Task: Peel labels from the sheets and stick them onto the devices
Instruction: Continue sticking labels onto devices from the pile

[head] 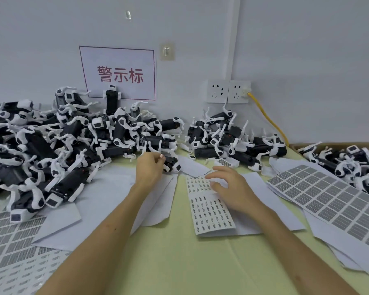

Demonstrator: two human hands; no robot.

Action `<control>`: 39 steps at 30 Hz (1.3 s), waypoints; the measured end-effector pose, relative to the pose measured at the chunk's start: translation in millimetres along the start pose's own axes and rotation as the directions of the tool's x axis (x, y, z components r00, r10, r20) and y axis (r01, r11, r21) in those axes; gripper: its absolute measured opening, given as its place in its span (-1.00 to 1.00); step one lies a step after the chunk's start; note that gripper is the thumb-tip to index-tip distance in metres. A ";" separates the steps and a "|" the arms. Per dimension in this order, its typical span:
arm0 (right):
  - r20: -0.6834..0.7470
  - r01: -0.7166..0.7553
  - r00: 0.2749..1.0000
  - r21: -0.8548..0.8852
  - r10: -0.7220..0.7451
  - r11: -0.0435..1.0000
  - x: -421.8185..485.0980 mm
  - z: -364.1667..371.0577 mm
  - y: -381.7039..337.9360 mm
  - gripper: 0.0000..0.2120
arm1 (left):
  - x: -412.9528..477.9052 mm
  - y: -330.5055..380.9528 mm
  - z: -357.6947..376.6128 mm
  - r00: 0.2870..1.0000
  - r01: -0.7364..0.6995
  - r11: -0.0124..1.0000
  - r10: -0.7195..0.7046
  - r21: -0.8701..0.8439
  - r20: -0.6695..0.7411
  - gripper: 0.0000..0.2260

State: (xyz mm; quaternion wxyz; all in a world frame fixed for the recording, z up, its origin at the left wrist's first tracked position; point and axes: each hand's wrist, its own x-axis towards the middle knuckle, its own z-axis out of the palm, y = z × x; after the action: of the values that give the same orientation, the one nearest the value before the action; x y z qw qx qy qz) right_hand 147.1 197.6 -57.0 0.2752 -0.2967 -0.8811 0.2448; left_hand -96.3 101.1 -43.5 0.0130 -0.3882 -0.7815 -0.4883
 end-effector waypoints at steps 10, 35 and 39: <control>-0.151 0.151 0.979 0.086 -0.137 0.985 -7.8 -3.5 -16.4 -0.45 | -35.1 50.0 -21.3 0.886 0.451 0.344 -0.282 -0.823 0.368 -0.84; -0.287 0.267 0.941 0.303 -0.179 0.915 -11.9 -12.3 -29.5 -0.48 | -66.3 55.0 -10.8 0.899 0.358 0.570 0.003 -0.739 0.438 -0.40; -0.206 0.295 0.950 0.349 -0.234 0.890 -14.5 -6.7 -34.0 -0.56 | -69.8 55.4 -10.3 0.842 0.367 0.578 0.127 -0.729 0.524 -0.59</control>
State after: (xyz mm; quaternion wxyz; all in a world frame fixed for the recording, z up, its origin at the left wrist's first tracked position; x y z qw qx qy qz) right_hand 147.9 165.9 -36.9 0.4269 -0.1340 -0.8252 0.3446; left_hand -17.0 64.0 -24.2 -0.4124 -0.4113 -0.4701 -0.6632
